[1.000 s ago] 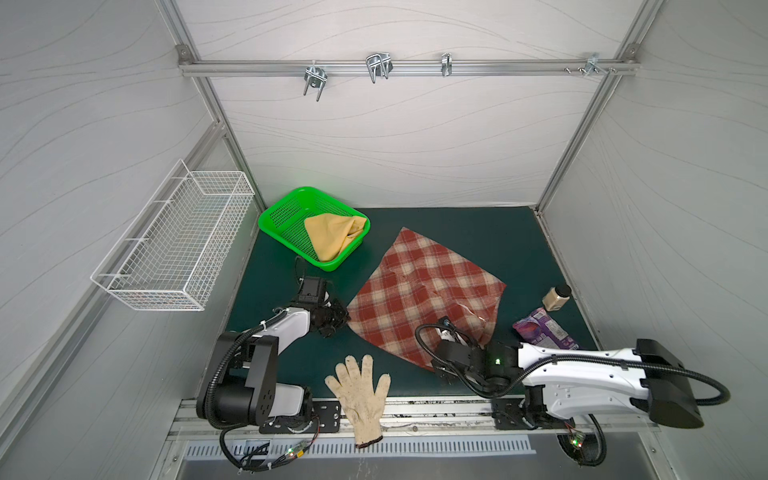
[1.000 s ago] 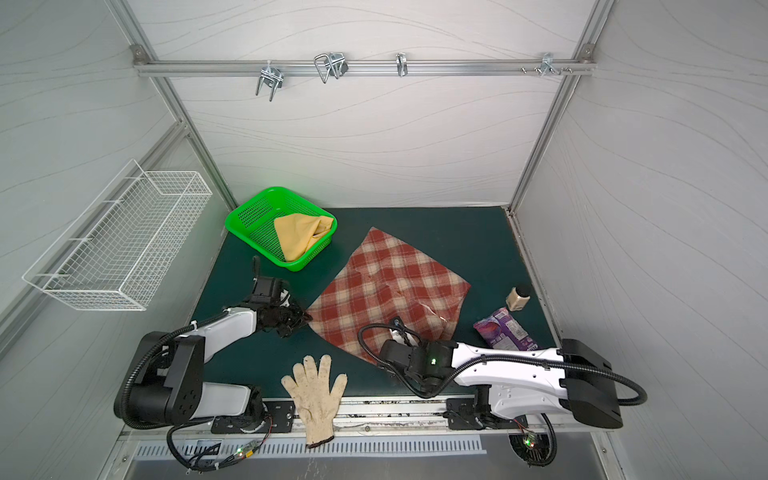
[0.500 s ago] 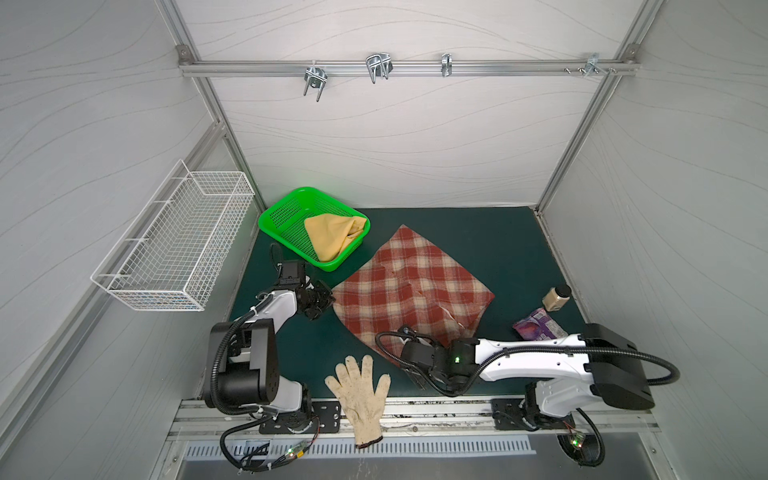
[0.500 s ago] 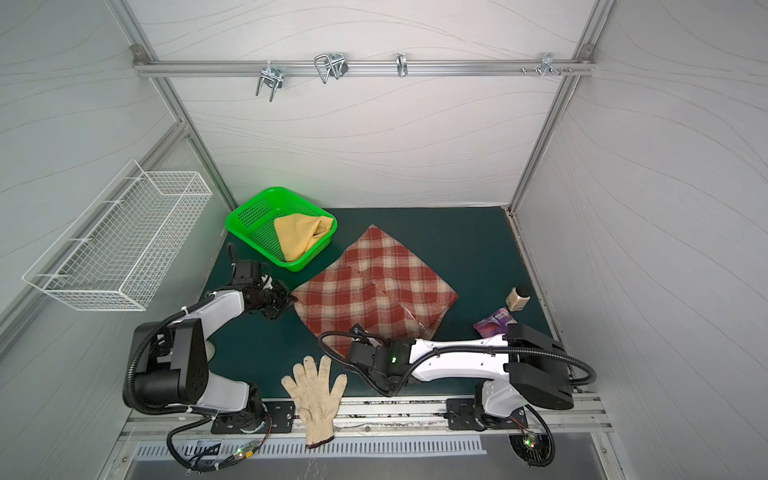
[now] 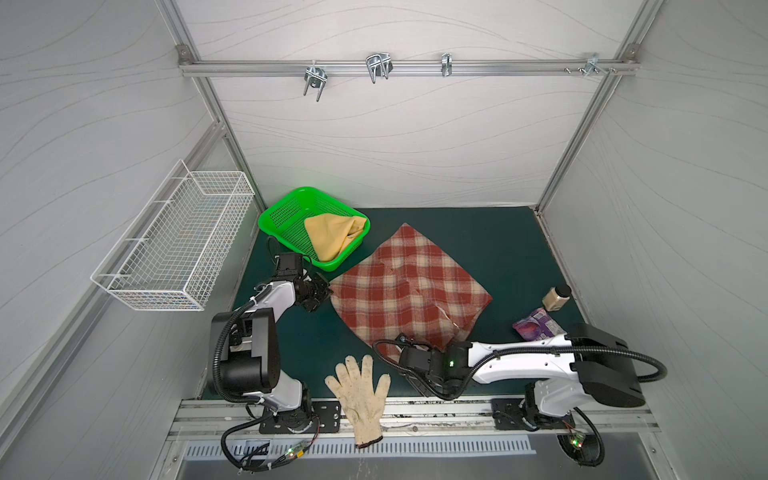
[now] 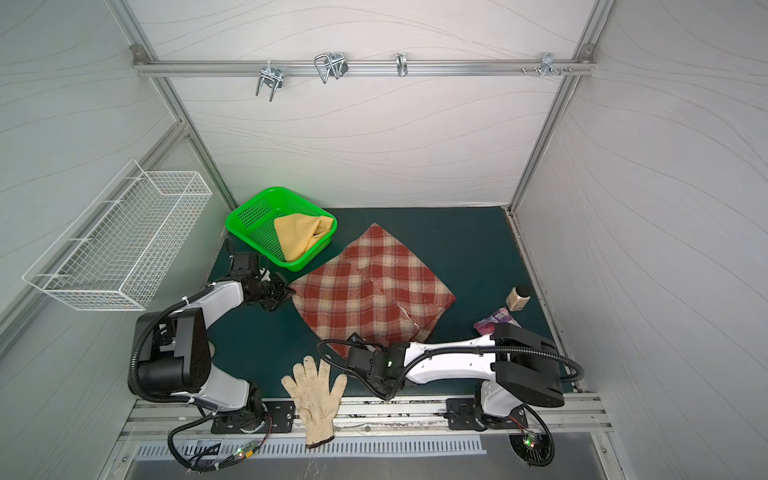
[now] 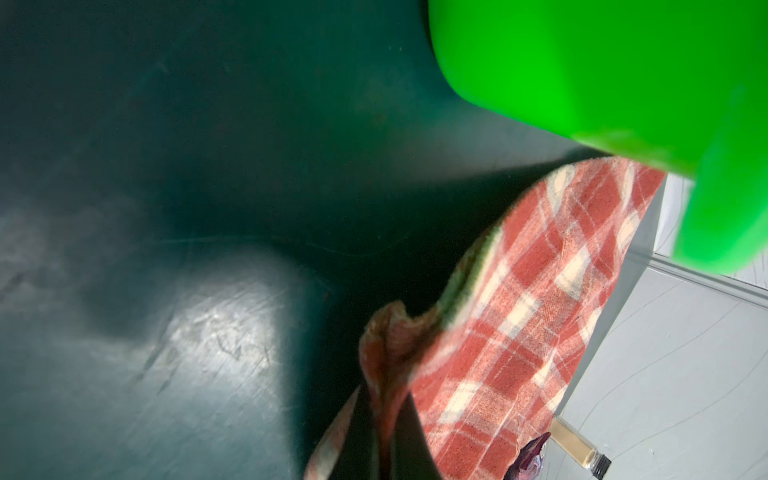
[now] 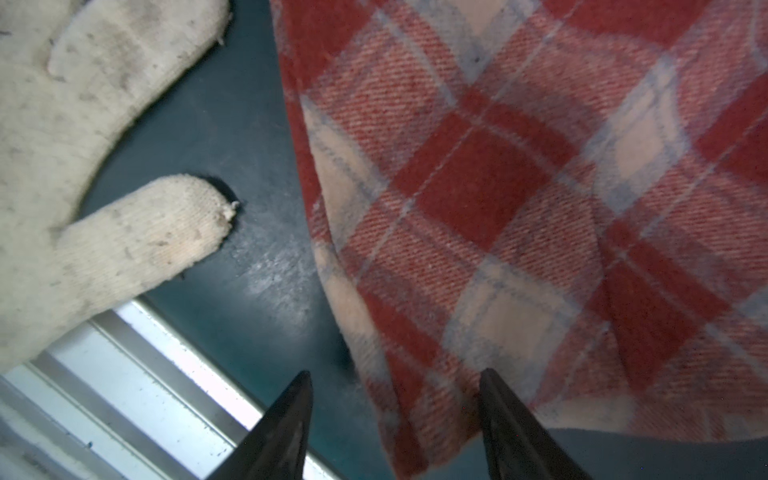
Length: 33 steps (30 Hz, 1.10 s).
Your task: Fold and stack the skirts
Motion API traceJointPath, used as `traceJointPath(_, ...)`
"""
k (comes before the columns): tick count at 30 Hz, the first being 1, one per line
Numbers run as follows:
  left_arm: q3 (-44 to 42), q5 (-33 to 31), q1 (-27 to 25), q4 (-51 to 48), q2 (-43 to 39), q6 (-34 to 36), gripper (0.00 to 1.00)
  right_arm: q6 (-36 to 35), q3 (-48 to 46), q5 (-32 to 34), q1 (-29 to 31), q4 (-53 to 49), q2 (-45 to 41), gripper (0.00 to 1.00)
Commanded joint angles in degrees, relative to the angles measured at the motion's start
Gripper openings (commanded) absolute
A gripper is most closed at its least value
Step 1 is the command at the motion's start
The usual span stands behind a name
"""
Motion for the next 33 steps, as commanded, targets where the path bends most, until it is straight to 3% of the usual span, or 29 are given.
traceJointPath(1, 2.17, -0.24, 0.57, 0.11, 1.17, -0.53, 0.00, -0.30, -0.19, -0.95, 0.45, 0.53, 0.43, 0.62)
traceJointPath(5, 2.09, -0.07, 0.65, 0.37, 1.26, -0.53, 0.00, -0.23, -0.27, -0.77, 0.32, 1.34, 0.91, 0.50)
traceJointPath(10, 2.24, 0.05, 0.72, 0.42, 1.26, -0.71, 0.00, 0.72, 0.33, 0.17, -0.38, 0.17, 1.90, 0.23)
traceJointPath(14, 2.78, 0.14, 0.89, 0.07, 1.35, -0.69, 0.00, 1.71, 0.16, 0.98, -0.36, -1.12, 1.80, 0.16)
traceJointPath(18, 3.14, 0.26, 1.18, -0.11, 1.43, -0.70, 0.00, 2.43, -0.76, 0.90, -0.38, -1.27, 1.71, 0.16)
traceJointPath(21, 3.30, 0.22, 1.34, -0.24, 1.34, -0.57, 0.00, 2.64, -1.67, 0.33, -0.35, -0.36, 1.77, 0.00)
traceJointPath(33, 5.36, 0.91, 3.15, -4.08, -3.39, -0.04, 0.00, 3.54, 4.79, 2.03, 2.24, -6.10, -5.57, 0.00)
